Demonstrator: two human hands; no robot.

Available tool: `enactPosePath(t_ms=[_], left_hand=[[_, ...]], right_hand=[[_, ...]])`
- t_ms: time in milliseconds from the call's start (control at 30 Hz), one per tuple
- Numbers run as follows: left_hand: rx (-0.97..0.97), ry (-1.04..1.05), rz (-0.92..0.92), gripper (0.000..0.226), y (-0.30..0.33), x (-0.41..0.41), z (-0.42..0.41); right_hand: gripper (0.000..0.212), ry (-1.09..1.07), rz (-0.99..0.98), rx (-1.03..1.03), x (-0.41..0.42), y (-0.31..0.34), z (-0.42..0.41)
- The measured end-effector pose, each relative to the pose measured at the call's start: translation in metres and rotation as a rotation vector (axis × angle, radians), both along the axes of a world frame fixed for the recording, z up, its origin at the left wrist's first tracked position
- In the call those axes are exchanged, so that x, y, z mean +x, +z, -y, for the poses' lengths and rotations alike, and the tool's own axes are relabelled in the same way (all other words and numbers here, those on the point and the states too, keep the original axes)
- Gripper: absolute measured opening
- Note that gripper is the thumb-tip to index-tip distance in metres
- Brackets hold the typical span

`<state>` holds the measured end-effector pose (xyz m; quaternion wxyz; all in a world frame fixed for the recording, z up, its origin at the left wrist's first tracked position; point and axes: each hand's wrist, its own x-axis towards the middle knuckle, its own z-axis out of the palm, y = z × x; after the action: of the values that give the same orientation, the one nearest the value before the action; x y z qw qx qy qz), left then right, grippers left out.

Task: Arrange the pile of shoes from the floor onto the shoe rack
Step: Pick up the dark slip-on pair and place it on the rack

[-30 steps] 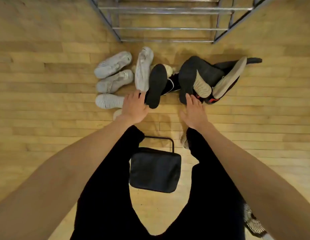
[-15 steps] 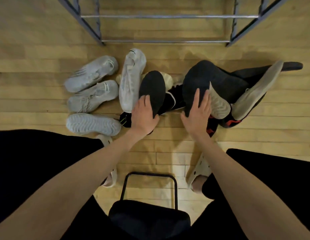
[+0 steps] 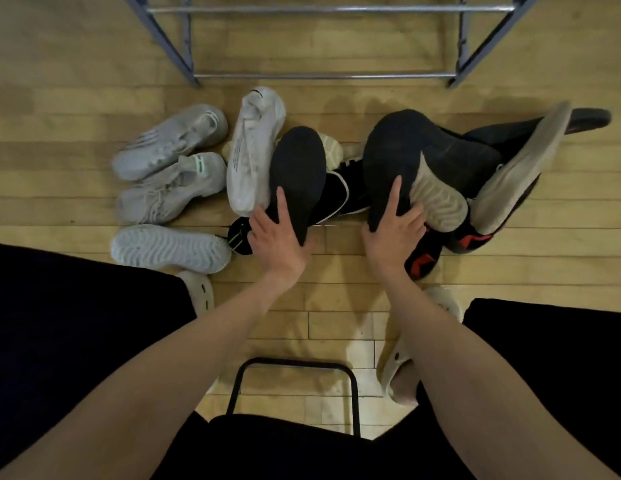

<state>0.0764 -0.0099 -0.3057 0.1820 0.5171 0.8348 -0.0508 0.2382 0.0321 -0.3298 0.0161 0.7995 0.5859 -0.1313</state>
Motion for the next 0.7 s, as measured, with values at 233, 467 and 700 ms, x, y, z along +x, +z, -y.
enactPosePath(t_ms=[233,467,700], left_hand=[[-0.141,0.125,0.175,0.114,0.004,-0.001,0.0],[-0.04,0.246,0.754,0.083,0.055,-0.029,-0.014],[0.088,1.007,1.798,0.054,0.124,-0.056,0.003]], right_hand=[[0.108,-0.005,-0.096,-0.175,0.006,0.027,-0.017],[0.072,-0.213,-0.787,-0.123,0.024,0.099,-0.034],[0.043,-0.692,-1.826,-0.2,0.019,0.169,-0.014]])
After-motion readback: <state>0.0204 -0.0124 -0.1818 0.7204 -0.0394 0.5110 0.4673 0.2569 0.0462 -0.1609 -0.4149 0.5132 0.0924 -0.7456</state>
